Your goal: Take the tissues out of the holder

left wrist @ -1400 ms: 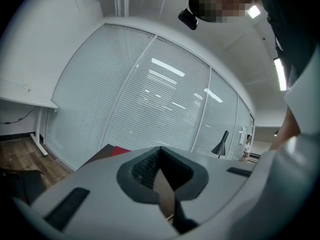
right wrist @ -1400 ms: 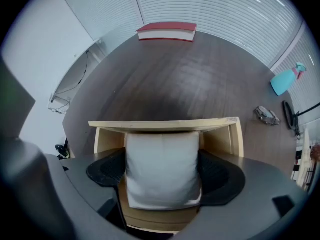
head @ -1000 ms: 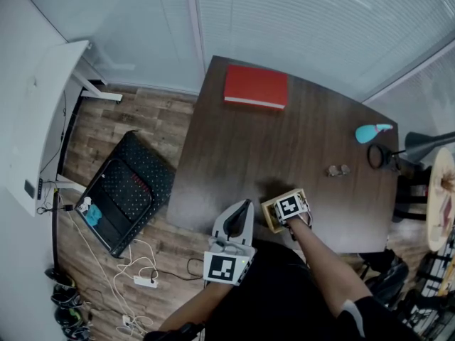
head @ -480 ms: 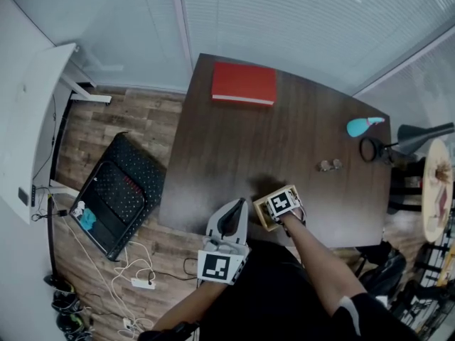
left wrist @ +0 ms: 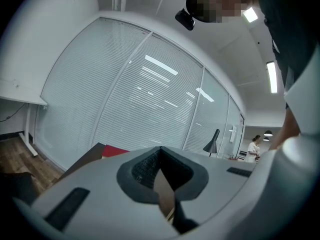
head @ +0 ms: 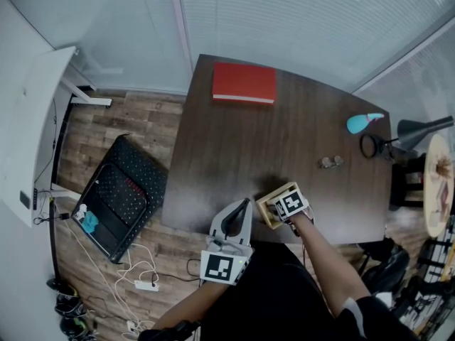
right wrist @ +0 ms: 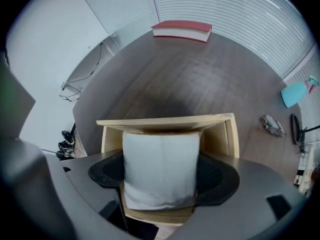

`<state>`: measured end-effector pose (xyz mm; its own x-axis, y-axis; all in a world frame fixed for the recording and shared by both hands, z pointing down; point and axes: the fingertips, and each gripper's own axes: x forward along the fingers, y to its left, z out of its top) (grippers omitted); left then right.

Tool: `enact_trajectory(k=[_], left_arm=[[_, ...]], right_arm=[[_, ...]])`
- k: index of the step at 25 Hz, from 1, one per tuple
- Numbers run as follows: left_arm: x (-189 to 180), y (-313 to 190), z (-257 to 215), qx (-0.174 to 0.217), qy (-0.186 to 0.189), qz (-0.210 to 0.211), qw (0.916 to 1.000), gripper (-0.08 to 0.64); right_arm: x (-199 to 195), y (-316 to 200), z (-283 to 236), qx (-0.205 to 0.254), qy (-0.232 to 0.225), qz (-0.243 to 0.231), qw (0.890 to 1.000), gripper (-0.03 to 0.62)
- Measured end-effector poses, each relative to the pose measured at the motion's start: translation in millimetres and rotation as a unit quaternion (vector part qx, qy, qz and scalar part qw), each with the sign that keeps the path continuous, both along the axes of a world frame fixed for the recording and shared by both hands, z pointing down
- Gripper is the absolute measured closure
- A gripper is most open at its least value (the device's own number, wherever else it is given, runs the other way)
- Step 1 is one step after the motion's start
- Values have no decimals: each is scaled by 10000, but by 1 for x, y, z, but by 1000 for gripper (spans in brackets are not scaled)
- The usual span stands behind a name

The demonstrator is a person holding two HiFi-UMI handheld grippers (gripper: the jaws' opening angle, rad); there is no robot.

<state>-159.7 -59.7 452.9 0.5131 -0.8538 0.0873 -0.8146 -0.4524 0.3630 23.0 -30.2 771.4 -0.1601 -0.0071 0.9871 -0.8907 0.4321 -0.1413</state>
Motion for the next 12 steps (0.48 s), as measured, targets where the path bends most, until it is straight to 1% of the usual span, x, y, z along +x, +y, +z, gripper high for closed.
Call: enact_trajectory(k=[6, 8, 10, 12], left_arm=[[-1, 5, -2, -34, 74, 4, 10000, 560], [-3, 8, 0, -27, 88, 15, 10000, 561], [-5, 11, 1, -29, 107, 8, 9999, 561], [-6, 16, 2, -43, 135, 17, 9999, 561]], right_arm=[[-4, 0, -14, 223, -59, -193, 9995, 187], [-3, 8, -15, 140, -21, -228, 9996, 187], [3, 15, -18, 37, 139, -246, 9996, 187], [3, 14, -25, 123, 152, -219, 9996, 187]])
